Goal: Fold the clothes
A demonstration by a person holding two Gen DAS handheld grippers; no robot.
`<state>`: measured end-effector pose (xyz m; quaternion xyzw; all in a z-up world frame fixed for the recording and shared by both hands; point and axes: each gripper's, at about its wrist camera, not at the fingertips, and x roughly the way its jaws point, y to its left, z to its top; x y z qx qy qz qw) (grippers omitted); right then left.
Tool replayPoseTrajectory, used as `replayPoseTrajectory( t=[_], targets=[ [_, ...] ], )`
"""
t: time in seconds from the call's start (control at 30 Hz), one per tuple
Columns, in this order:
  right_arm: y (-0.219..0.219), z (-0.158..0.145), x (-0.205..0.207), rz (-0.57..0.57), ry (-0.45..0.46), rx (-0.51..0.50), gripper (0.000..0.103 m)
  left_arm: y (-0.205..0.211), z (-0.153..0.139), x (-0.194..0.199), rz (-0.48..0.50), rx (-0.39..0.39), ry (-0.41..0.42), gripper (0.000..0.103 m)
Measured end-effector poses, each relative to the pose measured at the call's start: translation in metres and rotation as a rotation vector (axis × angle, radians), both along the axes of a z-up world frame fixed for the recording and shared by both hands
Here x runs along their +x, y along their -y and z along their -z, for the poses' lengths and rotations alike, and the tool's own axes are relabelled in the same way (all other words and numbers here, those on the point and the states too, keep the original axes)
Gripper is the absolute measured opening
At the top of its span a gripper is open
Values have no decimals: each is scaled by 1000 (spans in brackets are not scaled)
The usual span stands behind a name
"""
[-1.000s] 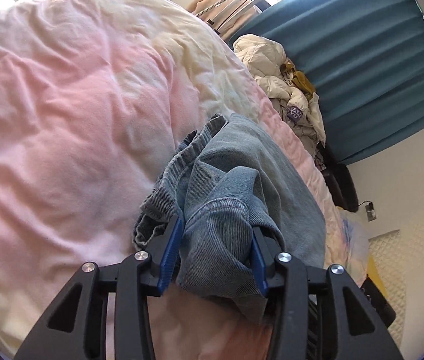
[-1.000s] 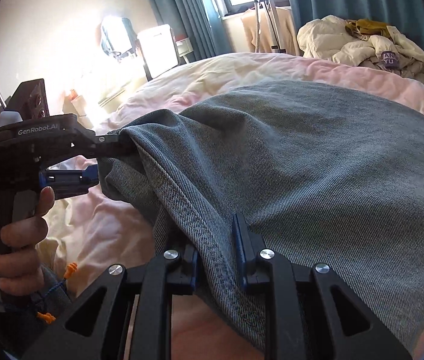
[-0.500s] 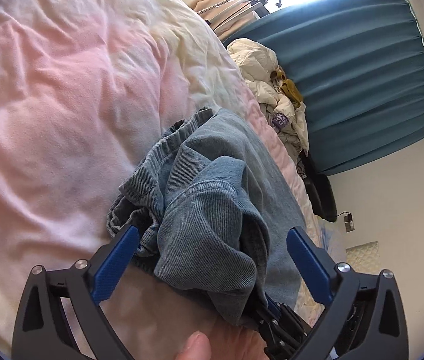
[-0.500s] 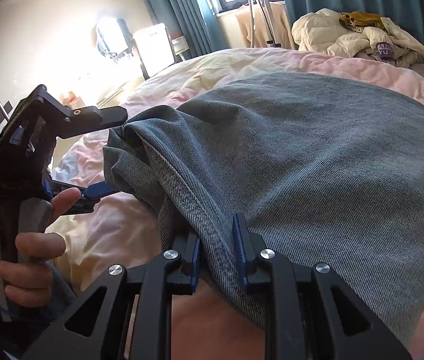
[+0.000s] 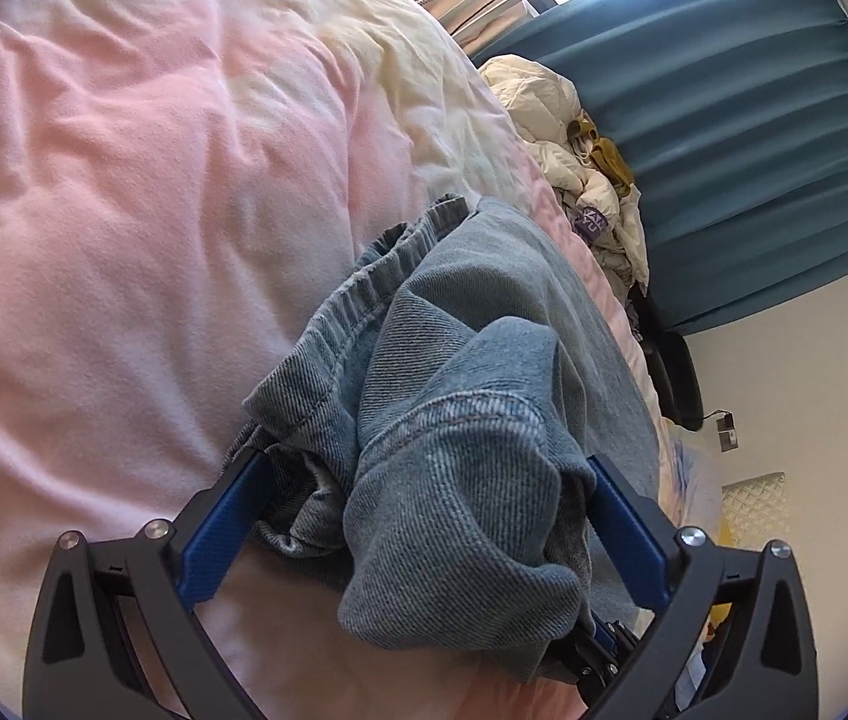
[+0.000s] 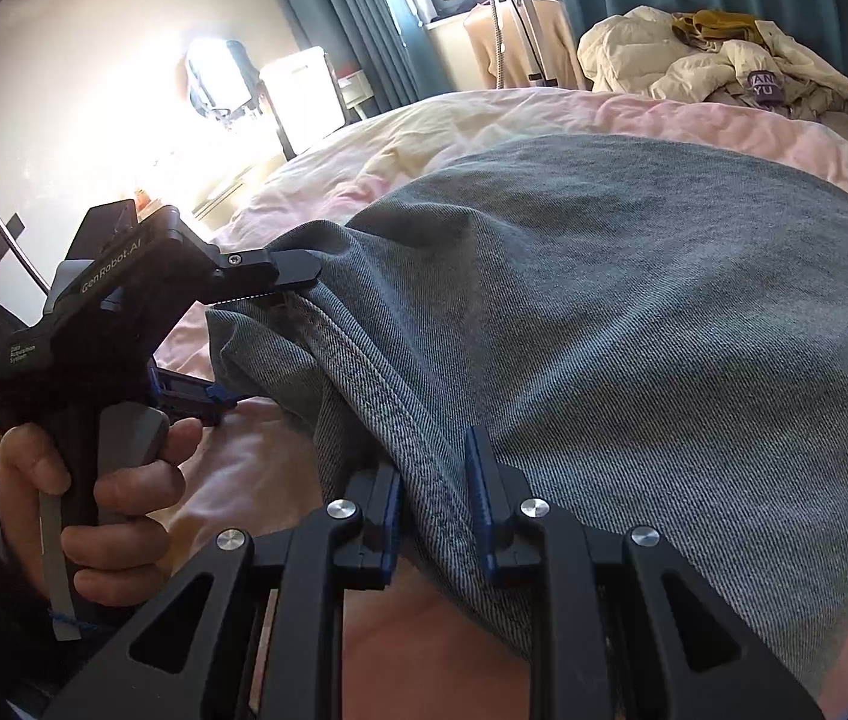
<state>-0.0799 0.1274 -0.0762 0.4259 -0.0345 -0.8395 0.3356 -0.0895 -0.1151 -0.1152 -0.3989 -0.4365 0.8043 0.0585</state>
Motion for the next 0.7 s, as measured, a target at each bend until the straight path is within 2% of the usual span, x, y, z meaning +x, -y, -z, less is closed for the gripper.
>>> replayPoseTrajectory(
  t=[0.1,0.23,0.3,0.37,0.43,0.5,0.53,0.63,0.7],
  targets=[
    [-15,-12,0,23,15,-88,20,-1,0,-2,25,34,-11,102],
    [-57,-35,3,103,18,-269,20,-8,1,-9,57,-19,27,102],
    [-80,-30,-6,198,57,-284,21,-11,3,-13,65,-46,50,102],
    [-104,-26,-15,294,95,-299,30,-8,5,-16,63,-43,57,102],
    [-127,-21,-25,390,134,-312,34,-8,6,-18,59,-54,66,100],
    [-151,-16,-34,485,173,-326,50,-7,7,-21,55,-65,74,94],
    [-162,-13,-38,530,192,-335,59,-8,7,-21,54,-73,75,87],
    [-175,8,-49,563,251,-440,67,-8,6,-18,50,-102,74,73],
    [-175,12,-58,584,246,-433,70,-9,5,-16,47,-121,72,66]
  ],
)
